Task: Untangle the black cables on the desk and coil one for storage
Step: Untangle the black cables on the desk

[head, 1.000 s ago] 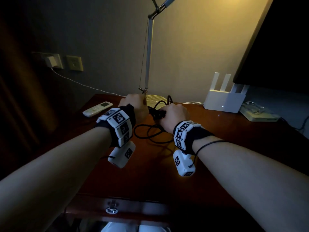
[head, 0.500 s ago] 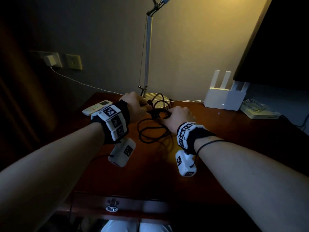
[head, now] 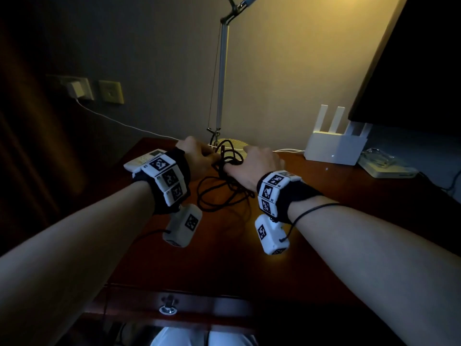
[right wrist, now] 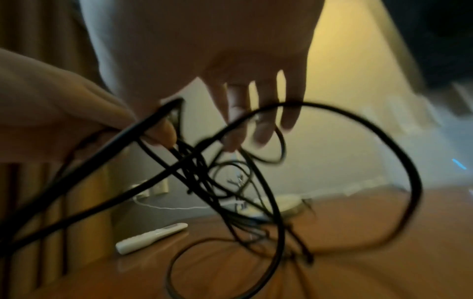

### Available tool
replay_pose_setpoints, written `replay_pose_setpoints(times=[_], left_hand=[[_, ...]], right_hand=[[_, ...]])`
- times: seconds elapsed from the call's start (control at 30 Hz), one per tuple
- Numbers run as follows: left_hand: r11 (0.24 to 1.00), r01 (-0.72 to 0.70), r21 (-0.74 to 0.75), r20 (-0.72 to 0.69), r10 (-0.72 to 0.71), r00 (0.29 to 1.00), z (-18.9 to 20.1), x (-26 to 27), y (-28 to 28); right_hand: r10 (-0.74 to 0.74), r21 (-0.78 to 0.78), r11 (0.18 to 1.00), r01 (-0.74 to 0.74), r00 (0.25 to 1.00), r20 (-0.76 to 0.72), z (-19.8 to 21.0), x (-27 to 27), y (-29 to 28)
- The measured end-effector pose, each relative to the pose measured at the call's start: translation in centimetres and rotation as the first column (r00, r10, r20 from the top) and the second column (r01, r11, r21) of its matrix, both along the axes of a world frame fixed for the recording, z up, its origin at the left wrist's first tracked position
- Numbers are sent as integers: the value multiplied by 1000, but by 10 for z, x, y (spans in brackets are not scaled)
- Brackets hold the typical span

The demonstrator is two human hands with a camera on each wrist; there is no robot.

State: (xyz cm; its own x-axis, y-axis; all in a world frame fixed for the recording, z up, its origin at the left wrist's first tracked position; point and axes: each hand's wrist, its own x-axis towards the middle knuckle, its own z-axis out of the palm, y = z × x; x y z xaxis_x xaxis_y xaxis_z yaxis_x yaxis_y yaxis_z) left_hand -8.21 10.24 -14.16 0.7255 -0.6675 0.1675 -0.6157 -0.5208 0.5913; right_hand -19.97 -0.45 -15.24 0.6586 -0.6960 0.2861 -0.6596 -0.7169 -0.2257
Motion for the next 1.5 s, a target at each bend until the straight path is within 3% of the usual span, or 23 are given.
replay_pose_setpoints(times=[0.1, 0.2, 0.33, 0.43, 0.5, 0.63, 0.73, 0.87, 1.17, 1.37, 1.5], left_hand=[[1000, -28, -11, 13, 28, 1000, -1, -1, -2], [1000, -14, 8, 27, 14, 1000, -2, -4, -2], [999, -44, -11, 3, 44, 999, -4, -2, 2], [996, -61, -59, -70, 57, 996, -9, 3, 3], [993, -5, -117, -142, -12, 990, -11, 5, 1], [975, 104, -196, -212, -145, 966, -9, 3, -1], [976, 115, -184, -199, -152, 968, -7, 3, 0], [985, 111, -131, -172, -133, 976, -6, 7, 4], [994, 64, -93, -148, -77, 986, 2, 12, 12], [997, 61, -54, -196, -71, 978, -3, 11, 12], [999, 14, -35, -117, -18, 993, -11, 8, 2]], right_hand=[[90, -175, 981, -80, 995, 48, 2, 2, -1], [314, -116, 948, -296, 928, 202, -7, 7, -2], [412, -55, 911, -408, 895, 169, -24, 16, -6], [388, -32, 919, -393, 887, 251, -29, 17, -8], [347, 8, 930, -366, 887, 305, -28, 18, -8], [370, 58, 919, -391, 902, 224, -28, 20, -10], [369, 62, 922, -382, 917, 154, -29, 16, -15], [298, 120, 936, -331, 926, 230, -34, 2, -23], [114, 167, 978, -126, 990, 80, -42, 10, -35], [109, 167, 979, -116, 993, 48, -34, 11, -22], [223, 79, 967, -241, 957, 185, -15, 10, -1]])
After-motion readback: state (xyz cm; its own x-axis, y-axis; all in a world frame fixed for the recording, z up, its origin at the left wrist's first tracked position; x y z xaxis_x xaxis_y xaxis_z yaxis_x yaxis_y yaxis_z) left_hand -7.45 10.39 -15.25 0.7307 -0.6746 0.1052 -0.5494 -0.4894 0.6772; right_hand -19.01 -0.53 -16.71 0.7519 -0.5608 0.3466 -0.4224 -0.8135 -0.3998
